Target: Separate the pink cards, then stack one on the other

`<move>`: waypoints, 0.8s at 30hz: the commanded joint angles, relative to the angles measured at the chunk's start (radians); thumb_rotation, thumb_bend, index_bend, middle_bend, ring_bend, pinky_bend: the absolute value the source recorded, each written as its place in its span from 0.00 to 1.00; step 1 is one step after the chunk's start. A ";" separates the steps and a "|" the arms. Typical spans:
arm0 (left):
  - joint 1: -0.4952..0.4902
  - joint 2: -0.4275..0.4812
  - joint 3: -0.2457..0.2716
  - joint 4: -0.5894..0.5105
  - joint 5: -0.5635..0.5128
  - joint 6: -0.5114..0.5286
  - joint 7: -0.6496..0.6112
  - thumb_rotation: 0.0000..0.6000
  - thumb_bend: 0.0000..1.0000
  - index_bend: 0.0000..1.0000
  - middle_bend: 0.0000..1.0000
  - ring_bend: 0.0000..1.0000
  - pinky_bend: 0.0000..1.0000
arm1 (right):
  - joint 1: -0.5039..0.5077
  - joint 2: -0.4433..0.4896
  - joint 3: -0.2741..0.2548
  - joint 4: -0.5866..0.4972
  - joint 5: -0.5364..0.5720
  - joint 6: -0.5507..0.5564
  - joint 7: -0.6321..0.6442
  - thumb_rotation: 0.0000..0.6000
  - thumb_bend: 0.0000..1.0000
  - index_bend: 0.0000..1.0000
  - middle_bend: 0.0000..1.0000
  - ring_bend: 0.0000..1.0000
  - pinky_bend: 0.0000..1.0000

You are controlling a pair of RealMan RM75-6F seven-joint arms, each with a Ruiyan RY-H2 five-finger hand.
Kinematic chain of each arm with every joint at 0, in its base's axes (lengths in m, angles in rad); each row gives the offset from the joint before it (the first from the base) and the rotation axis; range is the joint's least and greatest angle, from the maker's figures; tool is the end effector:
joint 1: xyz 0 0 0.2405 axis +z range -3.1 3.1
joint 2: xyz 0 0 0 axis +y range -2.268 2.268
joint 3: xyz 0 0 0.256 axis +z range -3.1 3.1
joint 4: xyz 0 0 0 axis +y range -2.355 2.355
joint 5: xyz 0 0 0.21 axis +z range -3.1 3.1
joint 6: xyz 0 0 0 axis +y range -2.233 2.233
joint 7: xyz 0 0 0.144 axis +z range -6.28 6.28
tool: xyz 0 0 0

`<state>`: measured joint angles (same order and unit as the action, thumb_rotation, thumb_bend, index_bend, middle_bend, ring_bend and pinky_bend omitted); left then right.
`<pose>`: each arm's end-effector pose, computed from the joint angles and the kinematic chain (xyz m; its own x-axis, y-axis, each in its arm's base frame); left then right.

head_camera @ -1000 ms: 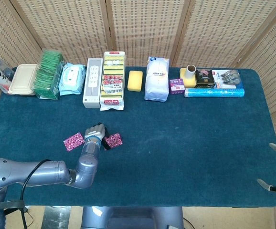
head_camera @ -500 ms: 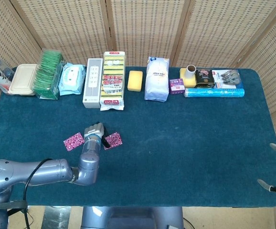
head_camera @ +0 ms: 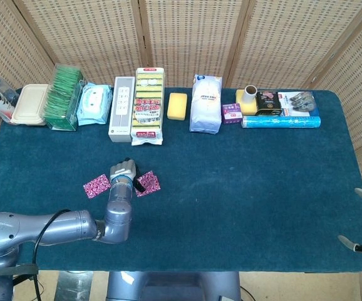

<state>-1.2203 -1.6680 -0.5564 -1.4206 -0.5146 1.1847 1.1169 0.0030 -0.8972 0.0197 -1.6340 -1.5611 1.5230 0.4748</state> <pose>-0.0636 0.3866 -0.0400 0.1130 0.6722 0.7317 0.8495 0.3167 -0.4220 -0.3233 -0.1490 0.2255 0.1347 -0.0208 0.9907 -0.9907 0.0174 0.1351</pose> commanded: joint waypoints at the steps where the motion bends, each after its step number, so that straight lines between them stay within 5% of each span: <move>1: 0.003 -0.007 -0.011 0.004 0.004 0.009 0.011 1.00 0.19 0.38 0.00 0.01 0.18 | 0.000 -0.001 0.001 0.003 0.002 -0.001 0.003 1.00 0.00 0.10 0.00 0.00 0.00; 24: 0.035 -0.048 -0.066 0.036 0.044 0.029 0.060 1.00 0.14 0.32 0.00 0.00 0.18 | 0.000 0.004 0.000 0.002 0.002 0.000 0.009 1.00 0.00 0.10 0.00 0.00 0.00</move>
<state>-1.1856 -1.7130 -0.6219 -1.3873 -0.4737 1.2128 1.1749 0.0031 -0.8936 0.0202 -1.6316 -1.5593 1.5224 0.4836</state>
